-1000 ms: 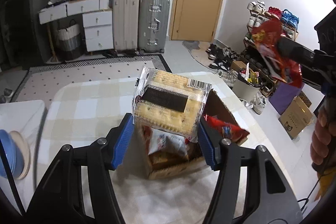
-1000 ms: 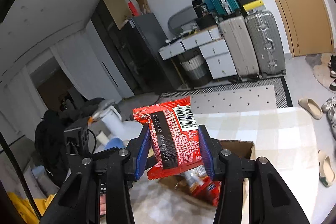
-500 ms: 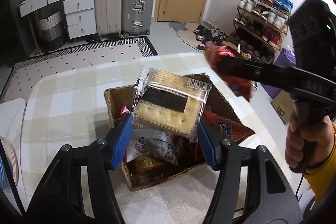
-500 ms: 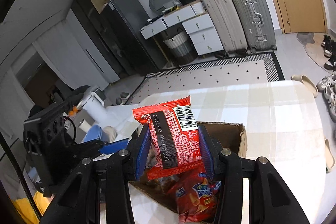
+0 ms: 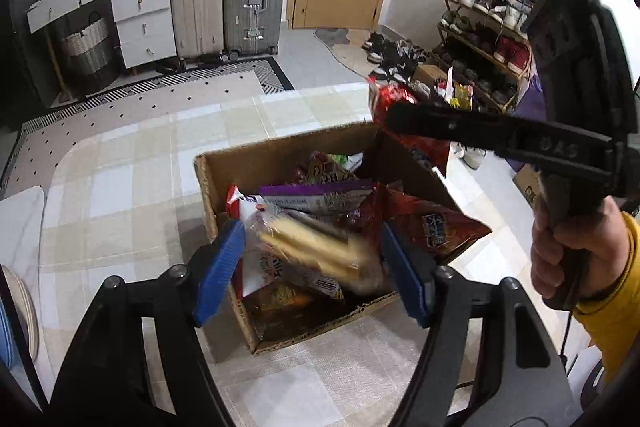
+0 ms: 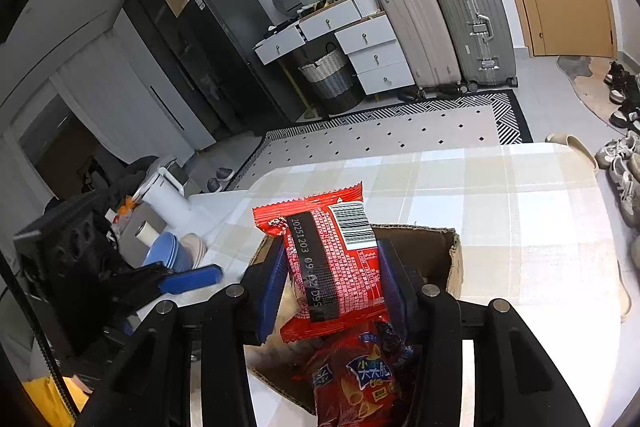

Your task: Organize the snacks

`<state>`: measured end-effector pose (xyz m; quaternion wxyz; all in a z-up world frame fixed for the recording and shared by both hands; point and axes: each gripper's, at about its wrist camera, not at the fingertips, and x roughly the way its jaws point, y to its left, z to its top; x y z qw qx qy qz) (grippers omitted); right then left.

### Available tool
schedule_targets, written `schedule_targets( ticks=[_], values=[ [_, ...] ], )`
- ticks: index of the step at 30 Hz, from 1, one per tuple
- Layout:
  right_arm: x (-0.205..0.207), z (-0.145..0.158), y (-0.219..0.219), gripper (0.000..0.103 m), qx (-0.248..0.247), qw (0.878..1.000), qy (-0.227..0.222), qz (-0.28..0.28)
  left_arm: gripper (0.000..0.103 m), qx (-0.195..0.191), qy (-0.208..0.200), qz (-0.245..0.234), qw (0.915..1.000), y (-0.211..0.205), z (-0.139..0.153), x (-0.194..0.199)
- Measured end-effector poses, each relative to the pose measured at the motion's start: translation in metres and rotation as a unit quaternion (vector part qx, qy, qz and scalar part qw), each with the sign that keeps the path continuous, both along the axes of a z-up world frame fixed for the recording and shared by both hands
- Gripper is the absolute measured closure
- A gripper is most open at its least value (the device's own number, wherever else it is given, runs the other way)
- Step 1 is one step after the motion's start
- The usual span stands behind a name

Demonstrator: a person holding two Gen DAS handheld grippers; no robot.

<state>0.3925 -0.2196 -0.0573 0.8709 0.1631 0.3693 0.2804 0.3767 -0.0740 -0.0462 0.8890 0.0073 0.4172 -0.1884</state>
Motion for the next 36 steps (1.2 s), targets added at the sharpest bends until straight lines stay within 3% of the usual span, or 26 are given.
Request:
schedule_targets(
  ticks=[10, 14, 24, 29, 36],
  values=[
    [0.000, -0.004, 0.005, 0.058, -0.028, 1.000, 0.009, -0.003, 0.033, -0.008, -0.040, 0.005, 0.9991, 0.009, 0.040, -0.024],
    [0.001, -0.008, 0.005, 0.058, -0.031, 0.999, 0.015, -0.006, 0.027, -0.021, -0.056, 0.022, 0.9980, 0.018, 0.055, -0.031],
    [-0.008, 0.000, 0.002, 0.056, -0.027, 1.000, 0.008, -0.014, 0.025, -0.028, -0.072, 0.046, 0.9960, 0.033, 0.074, -0.049],
    [-0.026, 0.020, 0.001, 0.056, -0.025, 0.999, -0.018, -0.015, 0.024, -0.030, -0.086, 0.056, 0.9943, 0.038, 0.087, -0.067],
    [-0.078, 0.075, 0.003, 0.056, -0.012, 0.996, -0.088, -0.011, 0.021, -0.018, -0.137, 0.075, 0.9875, 0.041, 0.123, -0.118]
  ],
)
